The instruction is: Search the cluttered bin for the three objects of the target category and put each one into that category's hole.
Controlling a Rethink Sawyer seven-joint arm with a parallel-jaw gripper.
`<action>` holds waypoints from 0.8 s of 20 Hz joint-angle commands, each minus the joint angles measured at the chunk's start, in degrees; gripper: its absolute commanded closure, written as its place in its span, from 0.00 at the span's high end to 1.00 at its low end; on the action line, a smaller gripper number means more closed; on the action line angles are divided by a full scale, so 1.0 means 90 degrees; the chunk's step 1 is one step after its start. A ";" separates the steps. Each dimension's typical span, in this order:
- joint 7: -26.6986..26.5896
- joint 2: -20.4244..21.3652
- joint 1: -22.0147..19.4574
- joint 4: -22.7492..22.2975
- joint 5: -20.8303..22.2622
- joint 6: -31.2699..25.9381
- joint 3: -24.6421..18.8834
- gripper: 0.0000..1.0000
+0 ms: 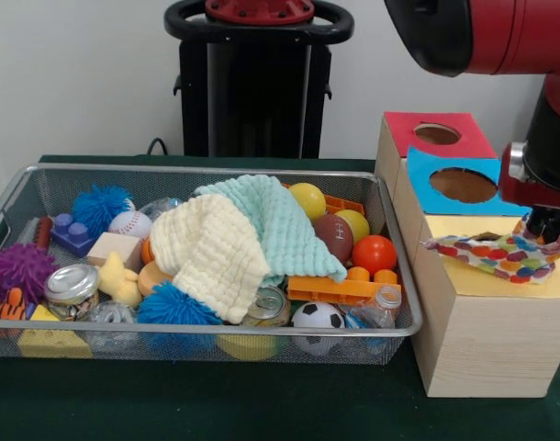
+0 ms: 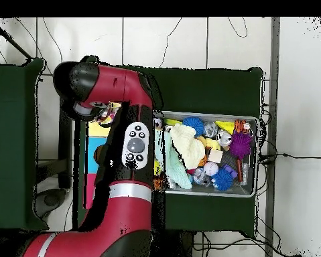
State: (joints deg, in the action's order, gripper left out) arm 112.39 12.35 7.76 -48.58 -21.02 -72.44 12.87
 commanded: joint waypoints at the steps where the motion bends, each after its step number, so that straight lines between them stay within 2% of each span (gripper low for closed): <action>1: 0.1645 -0.0070 -0.0082 -0.0327 0.0292 -0.0730 0.0108 0.00; 8: 0.1486 -0.0108 -0.0127 -0.0227 0.0319 -0.0927 0.0213 0.00; 11: 0.1486 -0.0174 -0.0148 -0.0136 0.0273 -0.1275 0.0194 0.00; 14: 0.1469 -0.0063 -0.0130 -0.0324 0.0185 -0.1585 0.0107 0.00; 16: 0.1507 -0.0118 -0.0133 -0.0277 0.0186 -0.1751 0.0098 0.00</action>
State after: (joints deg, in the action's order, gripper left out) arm 112.39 12.38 7.76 -48.08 -20.57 -79.74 15.46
